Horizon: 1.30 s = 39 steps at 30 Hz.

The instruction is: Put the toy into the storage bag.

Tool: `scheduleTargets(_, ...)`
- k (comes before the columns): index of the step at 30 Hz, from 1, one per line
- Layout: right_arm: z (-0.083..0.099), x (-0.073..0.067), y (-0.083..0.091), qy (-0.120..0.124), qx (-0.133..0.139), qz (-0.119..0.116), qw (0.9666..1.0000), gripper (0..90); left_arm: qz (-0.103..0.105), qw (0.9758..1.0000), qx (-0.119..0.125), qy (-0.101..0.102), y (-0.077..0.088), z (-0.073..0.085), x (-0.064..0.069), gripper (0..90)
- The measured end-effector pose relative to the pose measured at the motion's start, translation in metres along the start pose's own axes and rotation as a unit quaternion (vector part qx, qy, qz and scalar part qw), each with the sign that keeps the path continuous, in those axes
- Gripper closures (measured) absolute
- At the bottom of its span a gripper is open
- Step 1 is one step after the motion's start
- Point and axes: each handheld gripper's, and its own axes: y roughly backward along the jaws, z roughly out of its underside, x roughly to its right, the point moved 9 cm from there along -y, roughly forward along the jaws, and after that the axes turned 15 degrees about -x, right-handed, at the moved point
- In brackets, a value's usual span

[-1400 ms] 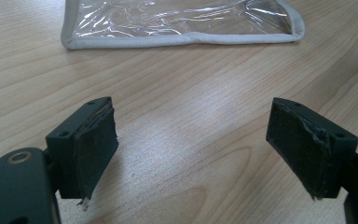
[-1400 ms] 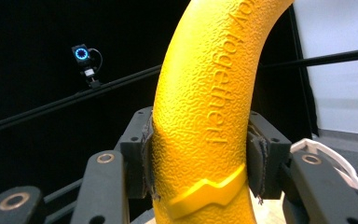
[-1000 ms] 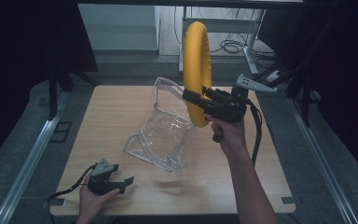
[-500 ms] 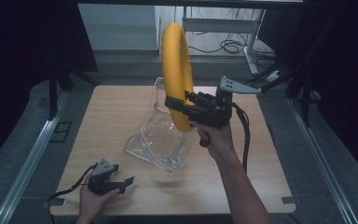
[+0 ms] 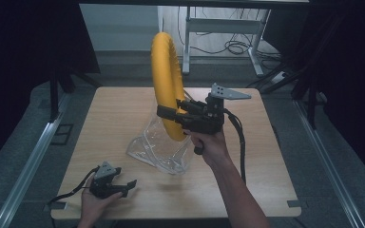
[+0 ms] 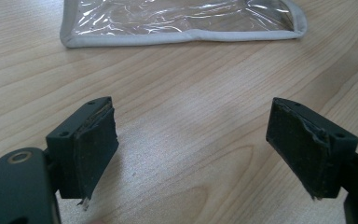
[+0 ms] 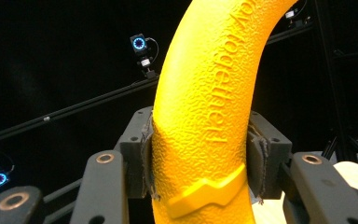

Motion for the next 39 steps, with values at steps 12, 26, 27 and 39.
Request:
scheduleTargets(12, 0.011, 0.003, -0.007, -0.008, -0.007, -0.005, 0.9999, 50.5, 0.0, 1.0, -0.002, -0.001, -0.001, 0.0, 0.0, 16.1)
scheduleTargets(26, 0.028, 0.01, -0.015, -0.019, -0.015, -0.009, 0.9997, 50.5, -0.001, 1.0, -0.003, -0.002, -0.001, 0.001, 0.0, 16.1)
scheduleTargets(27, 0.029, 0.011, -0.015, -0.02, -0.015, -0.009, 0.9996, 50.5, -0.001, 1.0, -0.003, -0.002, -0.001, 0.001, 0.0, 16.1)
scheduleTargets(39, 0.054, 0.03, -0.024, -0.049, -0.031, -0.003, 0.9983, 50.4, -0.001, 1.0, -0.003, -0.003, -0.002, 0.001, 0.0, 16.0)
